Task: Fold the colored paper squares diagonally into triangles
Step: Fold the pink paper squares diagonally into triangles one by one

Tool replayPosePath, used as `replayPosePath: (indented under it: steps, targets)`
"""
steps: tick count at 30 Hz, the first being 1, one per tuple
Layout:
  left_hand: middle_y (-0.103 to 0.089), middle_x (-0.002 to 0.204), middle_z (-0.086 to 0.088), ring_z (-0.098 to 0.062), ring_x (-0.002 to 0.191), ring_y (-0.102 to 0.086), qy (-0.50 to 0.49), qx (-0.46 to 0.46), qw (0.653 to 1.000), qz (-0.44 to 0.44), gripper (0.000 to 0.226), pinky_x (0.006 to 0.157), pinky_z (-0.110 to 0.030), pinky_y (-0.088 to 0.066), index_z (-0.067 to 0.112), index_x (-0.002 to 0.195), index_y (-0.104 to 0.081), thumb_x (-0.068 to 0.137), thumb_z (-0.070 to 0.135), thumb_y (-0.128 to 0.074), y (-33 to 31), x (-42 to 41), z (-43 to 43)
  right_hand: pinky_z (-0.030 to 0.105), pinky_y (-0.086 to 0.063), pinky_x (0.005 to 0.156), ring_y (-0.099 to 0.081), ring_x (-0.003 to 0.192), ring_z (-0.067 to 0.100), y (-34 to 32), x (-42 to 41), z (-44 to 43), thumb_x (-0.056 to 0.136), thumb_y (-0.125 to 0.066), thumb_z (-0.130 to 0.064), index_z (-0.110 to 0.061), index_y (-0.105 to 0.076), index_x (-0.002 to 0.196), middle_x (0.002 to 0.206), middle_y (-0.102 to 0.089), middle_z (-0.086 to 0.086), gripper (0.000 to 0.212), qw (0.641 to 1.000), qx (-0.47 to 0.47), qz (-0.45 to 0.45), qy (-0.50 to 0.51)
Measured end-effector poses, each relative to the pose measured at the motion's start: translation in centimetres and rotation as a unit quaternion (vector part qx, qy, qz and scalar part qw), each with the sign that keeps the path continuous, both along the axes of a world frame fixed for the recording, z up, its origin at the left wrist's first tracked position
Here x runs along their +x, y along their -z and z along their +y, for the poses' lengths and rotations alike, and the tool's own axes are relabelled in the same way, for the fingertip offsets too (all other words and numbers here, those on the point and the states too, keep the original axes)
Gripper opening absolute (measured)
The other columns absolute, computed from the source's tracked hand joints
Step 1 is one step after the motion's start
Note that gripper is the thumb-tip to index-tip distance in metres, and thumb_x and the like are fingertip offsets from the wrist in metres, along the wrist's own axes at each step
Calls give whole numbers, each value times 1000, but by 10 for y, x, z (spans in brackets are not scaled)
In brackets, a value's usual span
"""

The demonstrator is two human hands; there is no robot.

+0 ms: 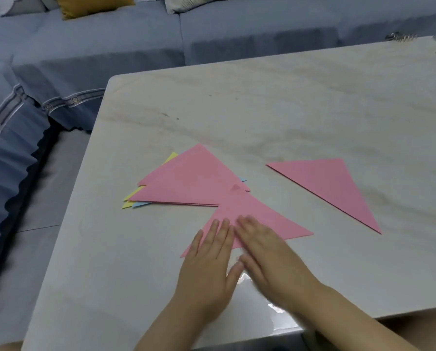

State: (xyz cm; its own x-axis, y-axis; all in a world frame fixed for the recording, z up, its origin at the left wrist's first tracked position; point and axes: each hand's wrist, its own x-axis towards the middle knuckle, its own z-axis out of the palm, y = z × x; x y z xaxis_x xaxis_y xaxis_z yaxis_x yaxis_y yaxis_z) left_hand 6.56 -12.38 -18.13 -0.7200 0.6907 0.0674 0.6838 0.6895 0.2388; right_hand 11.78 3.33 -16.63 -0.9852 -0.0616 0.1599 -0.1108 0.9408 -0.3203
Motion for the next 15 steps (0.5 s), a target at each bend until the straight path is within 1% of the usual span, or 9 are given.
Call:
replayPosePath:
  steps: [1, 2, 4, 6, 10, 13, 15]
  targets:
    - [-40, 144, -6, -17, 136, -27, 4, -4, 1000, 0, 61, 108, -37, -18, 7, 137, -36, 97, 45, -10, 0, 0, -1, 25, -15, 110, -38, 133, 17, 1, 4, -4, 99, -13, -40, -7, -44, 134, 140, -46, 5, 57, 999, 30, -28, -25]
    - [-37, 146, -7, -17, 137, -25, 8, -7, 1000, 2, 61, 108, -38, -19, 7, 138, -33, 97, 45, -9, 1, 0, -1, 26, -15, 110, -37, 134, 16, 2, 8, -5, 98, -12, -44, -9, -40, 137, 143, -41, 3, 60, 997, 51, -55, -36]
    - [-32, 148, -7, -18, 138, -22, 10, -17, 1000, 8, 62, 107, -39, -19, 7, 140, -28, 96, 46, -8, 1, 0, -1, 30, -17, 109, -32, 136, 16, 3, 15, -1, 95, -17, -54, -8, -36, 140, 147, -33, 4, 67, 993, 69, -80, -44]
    - [-32, 148, -7, -17, 138, -22, 9, -27, 1000, 10, 63, 108, -39, -19, 7, 140, -27, 95, 47, -8, 2, 0, -2, 31, -18, 109, -30, 137, 18, 4, 21, 6, 93, -23, -60, -7, -36, 140, 148, -32, 6, 71, 992, 85, -78, -46]
    - [-33, 148, -7, -17, 138, -22, 6, -39, 999, 19, 65, 107, -39, -18, 7, 140, -31, 94, 48, -8, -1, 0, -1, 30, -17, 109, -32, 136, 18, 2, 30, 17, 91, -25, -62, -8, -39, 138, 147, -34, 6, 74, 990, 113, -79, -21]
    - [-33, 148, -6, -17, 137, -23, 3, -46, 999, 18, 65, 107, -38, -18, 7, 140, -32, 94, 48, -9, -2, 1, -1, 29, -13, 111, -24, 138, 14, 1, 41, 36, 91, -24, -63, -7, -37, 140, 148, -32, 7, 75, 988, 121, -94, 20]
    - [-33, 148, -5, -16, 138, -22, 3, -49, 998, 25, 62, 107, -38, -18, 7, 140, -33, 94, 46, -17, -2, 1, -1, 29, -10, 112, -20, 138, 13, 0, 50, 52, 90, -25, -62, -6, -35, 140, 149, -30, 7, 76, 985, 126, -105, 59]
